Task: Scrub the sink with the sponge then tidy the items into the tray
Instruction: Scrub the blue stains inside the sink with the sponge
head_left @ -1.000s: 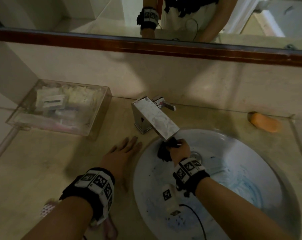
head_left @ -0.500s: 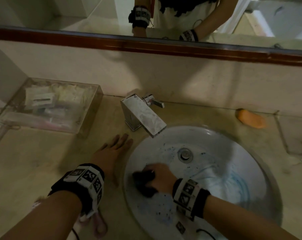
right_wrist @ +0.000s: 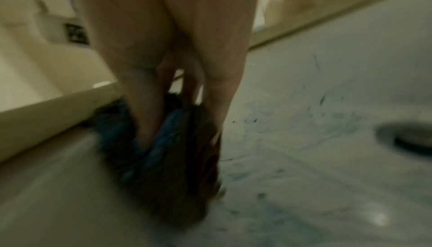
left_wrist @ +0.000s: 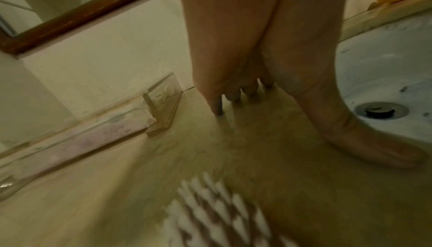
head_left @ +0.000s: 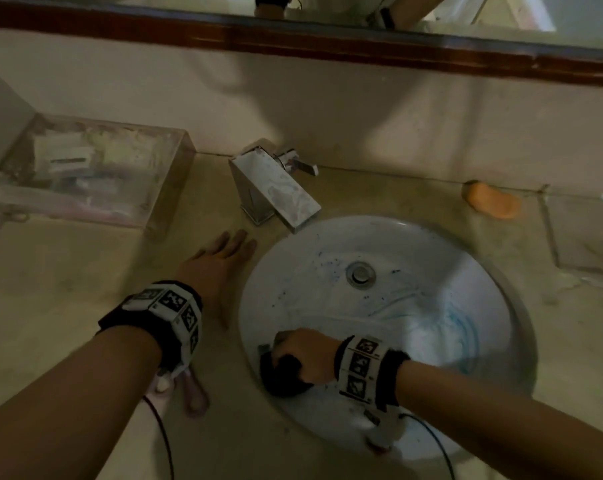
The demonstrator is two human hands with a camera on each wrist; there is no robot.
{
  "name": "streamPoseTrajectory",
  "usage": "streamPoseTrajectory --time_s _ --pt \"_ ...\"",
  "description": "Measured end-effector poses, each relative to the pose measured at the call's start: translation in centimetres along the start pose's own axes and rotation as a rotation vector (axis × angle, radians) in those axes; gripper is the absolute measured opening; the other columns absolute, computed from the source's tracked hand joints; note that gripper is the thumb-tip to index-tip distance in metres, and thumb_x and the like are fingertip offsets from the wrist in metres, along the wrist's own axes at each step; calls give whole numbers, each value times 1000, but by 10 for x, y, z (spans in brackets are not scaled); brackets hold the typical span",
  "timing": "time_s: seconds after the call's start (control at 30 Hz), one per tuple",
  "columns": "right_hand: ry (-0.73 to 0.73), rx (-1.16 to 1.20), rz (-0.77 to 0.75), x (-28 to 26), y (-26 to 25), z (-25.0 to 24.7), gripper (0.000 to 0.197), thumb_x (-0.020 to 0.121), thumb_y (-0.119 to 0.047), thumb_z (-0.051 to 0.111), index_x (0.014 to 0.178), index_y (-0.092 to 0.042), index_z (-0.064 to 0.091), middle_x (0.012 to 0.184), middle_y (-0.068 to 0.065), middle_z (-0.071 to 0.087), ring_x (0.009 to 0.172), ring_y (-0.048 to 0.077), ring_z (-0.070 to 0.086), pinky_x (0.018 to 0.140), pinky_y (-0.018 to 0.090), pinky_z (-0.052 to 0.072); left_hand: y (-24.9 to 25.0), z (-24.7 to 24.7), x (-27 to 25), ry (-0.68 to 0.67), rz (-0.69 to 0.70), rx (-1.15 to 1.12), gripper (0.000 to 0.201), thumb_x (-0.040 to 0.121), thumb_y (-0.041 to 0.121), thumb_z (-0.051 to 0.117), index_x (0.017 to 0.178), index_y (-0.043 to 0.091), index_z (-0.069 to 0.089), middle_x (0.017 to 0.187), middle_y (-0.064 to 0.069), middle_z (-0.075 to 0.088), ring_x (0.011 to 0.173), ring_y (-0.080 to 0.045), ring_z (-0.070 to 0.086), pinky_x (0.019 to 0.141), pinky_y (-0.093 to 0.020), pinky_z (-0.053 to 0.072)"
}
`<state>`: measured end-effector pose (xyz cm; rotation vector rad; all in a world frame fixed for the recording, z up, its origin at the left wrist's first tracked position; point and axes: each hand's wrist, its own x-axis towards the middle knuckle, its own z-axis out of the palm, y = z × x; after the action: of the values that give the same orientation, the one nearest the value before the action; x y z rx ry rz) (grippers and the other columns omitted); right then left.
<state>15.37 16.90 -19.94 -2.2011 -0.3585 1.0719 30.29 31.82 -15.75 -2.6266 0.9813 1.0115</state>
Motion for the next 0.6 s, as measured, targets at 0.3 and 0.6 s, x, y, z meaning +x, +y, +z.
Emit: streamPoseTrajectory --time_s 0.3,0.6 --pt "416 163 126 -4 1 -45 39 91 -9 56 129 -1 53 135 20 53 126 31 48 103 32 34 -2 0 0 25 5 -15 146 48 43 91 148 31 -14 158 7 -24 149 -22 -11 121 -46 16" --pt "52 -12 -27 -5 -10 -7 39 86 2 55 124 -2 57 135 19 50 122 31 48 106 36 36 -3 0 1 19 11 -6 151 44 46 91 148 31 -17 157 8 -24 149 -22 -12 121 -47 13"
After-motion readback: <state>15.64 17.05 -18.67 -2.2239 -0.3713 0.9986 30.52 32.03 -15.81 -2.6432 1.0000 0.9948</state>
